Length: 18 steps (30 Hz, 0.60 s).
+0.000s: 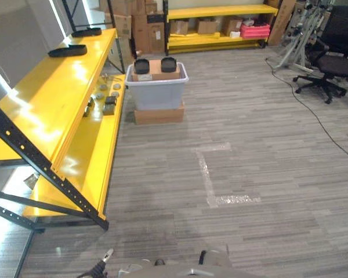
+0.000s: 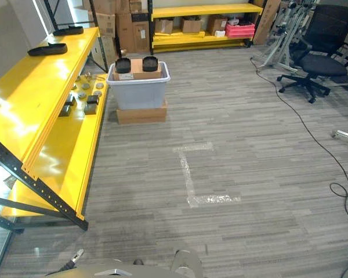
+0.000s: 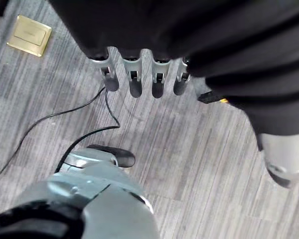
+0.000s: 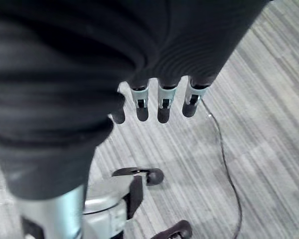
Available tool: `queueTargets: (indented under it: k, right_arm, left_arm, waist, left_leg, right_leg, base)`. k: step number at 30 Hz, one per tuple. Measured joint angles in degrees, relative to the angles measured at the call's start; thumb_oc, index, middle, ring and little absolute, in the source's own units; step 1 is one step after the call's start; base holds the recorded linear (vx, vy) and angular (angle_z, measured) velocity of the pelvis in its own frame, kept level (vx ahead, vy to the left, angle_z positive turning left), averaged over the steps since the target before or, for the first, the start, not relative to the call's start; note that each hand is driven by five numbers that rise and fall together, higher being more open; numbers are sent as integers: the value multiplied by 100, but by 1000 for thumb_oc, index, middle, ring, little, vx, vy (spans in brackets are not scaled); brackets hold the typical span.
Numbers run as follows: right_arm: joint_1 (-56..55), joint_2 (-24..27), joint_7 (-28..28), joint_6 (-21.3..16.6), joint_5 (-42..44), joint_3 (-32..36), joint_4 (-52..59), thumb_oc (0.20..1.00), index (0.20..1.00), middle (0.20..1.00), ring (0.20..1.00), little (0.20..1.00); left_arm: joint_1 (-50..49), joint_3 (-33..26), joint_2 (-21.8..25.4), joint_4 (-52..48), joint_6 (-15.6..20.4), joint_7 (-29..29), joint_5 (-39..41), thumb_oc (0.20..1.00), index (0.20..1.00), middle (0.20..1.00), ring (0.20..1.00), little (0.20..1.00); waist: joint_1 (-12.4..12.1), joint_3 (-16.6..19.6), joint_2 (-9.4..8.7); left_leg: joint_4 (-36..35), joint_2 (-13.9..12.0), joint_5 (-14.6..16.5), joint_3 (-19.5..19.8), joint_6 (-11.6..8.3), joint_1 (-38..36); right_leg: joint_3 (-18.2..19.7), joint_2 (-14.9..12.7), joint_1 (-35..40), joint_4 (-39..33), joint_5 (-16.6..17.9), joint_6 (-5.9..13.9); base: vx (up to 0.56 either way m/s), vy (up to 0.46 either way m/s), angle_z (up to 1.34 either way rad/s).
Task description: Move parts from the plastic box to the shelf.
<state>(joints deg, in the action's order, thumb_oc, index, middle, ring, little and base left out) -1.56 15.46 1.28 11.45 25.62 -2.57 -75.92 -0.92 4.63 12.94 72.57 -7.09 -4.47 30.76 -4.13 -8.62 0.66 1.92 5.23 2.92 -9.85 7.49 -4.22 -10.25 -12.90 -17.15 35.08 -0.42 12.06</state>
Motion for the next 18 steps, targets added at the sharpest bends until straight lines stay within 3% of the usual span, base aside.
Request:
queueTargets:
  k: [2, 3, 5, 6, 7, 9, 11, 13, 14, 15, 16, 18]
  right_arm:
    - [27, -54, -21, -44, -2, 89, 103, 1000, 1000, 1000, 1000, 1000]
    - [14, -96, -84, -102, -9, 112, 123, 1000, 1000, 1000, 1000, 1000]
    - [14, -152, -170, -126, -11, 118, 100, 1000, 1000, 1000, 1000, 1000]
    - [-24, -153, -202, -128, -11, 145, 92, 1000, 1000, 1000, 1000, 1000]
    - [-85, -162, -228, -123, -28, 300, 34, 1000, 1000, 1000, 1000, 1000]
    - [-87, -173, -250, -123, -118, 389, 15, 1000, 1000, 1000, 1000, 1000]
    - [-82, -198, -245, -105, -262, 377, -30, 1000, 1000, 1000, 1000, 1000]
    - [15, -205, -206, -95, -395, 312, -235, 1000, 1000, 1000, 1000, 1000]
    - [-2, -200, -200, -37, -474, 250, -312, 1000, 1000, 1000, 1000, 1000]
    - [9, -94, -193, -22, -554, 133, -321, 1000, 1000, 1000, 1000, 1000]
    - [23, -40, -191, -16, -583, 58, -287, 1000, 1000, 1000, 1000, 1000]
    - [64, -5, -182, 5, -582, 52, -191, 1000, 1000, 1000, 1000, 1000]
  left_arm:
    - [-23, -46, 42, 53, -10, 9, 45, 1000, 1000, 1000, 1000, 1000]
    - [-26, -79, 50, 93, -3, 15, 52, 1000, 1000, 1000, 1000, 1000]
    - [-19, -229, 29, 205, 2, 15, 53, 1000, 1000, 1000, 1000, 1000]
    - [-33, -227, 7, 242, 2, 8, 54, 1000, 1000, 1000, 1000, 1000]
    - [-52, -234, 13, 283, 46, -4, 50, 1000, 1000, 1000, 1000, 1000]
    - [-119, -243, 15, 284, 161, -77, 47, 1000, 1000, 1000, 1000, 1000]
    - [-207, -274, -19, 217, 277, -226, 57, 1000, 1000, 1000, 1000, 1000]
    - [-211, -268, -26, 163, 273, -213, 143, 1000, 1000, 1000, 1000, 1000]
    - [-232, -274, -11, 74, 272, -213, 284, 1000, 1000, 1000, 1000, 1000]
    - [-300, -283, -58, 24, 268, -224, 345, 1000, 1000, 1000, 1000, 1000]
    - [-393, -327, -67, 56, 259, -223, 431, 1000, 1000, 1000, 1000, 1000]
    - [-445, -632, -66, 107, 277, -221, 556, 1000, 1000, 1000, 1000, 1000]
  waist:
    - [17, -68, -113]
    - [60, -108, -276]
    - [91, -155, -524]
    - [88, -147, -532]
    - [93, -150, -527]
    - [87, -158, -507]
    - [63, -99, -435]
    - [105, -57, -404]
    - [122, -5, -405]
    - [115, 95, -269]
    - [130, 205, -227]
    - [57, 410, -358]
  left_leg:
    - [-92, 90, 2, -3, -44, -13]
    - [-154, 225, 52, 29, -179, -13]
    - [77, 354, 70, 1, -188, 103]
    - [102, 354, 73, 1, -186, 75]
    - [106, 351, 108, 58, -176, -14]
    - [128, 277, 121, 67, -162, -110]
    - [211, -24, 288, 62, -302, -277]
    - [501, -294, 508, 261, -495, -298]
    - [711, -475, 693, 389, -620, -311]
    - [706, -796, 787, 446, -730, -476]
    - [895, -933, 692, 452, -890, -520]
    - [2270, -1119, 288, 498, -1236, 111]
  right_leg:
    - [-64, -64, 57, -704, -16, 38]
    - [-87, -177, 107, -1397, 48, 116]
    - [-73, -380, 210, -2458, 308, 122]
    - [-76, -398, 262, -2726, 500, 160]
    - [-71, -484, 393, -3439, 787, 205]
    - [-294, -601, 440, -3533, 884, 182]
    - [-620, -543, 611, -2918, 839, 124]
    - [-513, -377, 865, -2360, 478, -44]
    - [-344, -158, 1146, -2287, 340, -249]
    - [-442, 164, 1344, -2275, 125, -577]
    - [-485, 340, 1429, -2212, -75, -757]
    - [-480, 497, 1602, -2335, -265, -970]
  base:
    - [273, -173, -11]
    - [301, -168, 5]
    - [396, -184, 9]
    - [596, -255, 15]
    - [641, -269, 10]
    - [620, -245, 9]
    - [769, -294, 6]
    - [611, -210, 33]
    - [557, -186, 40]
    - [524, -207, 31]
    - [464, -232, 10]
    - [393, -234, -11]
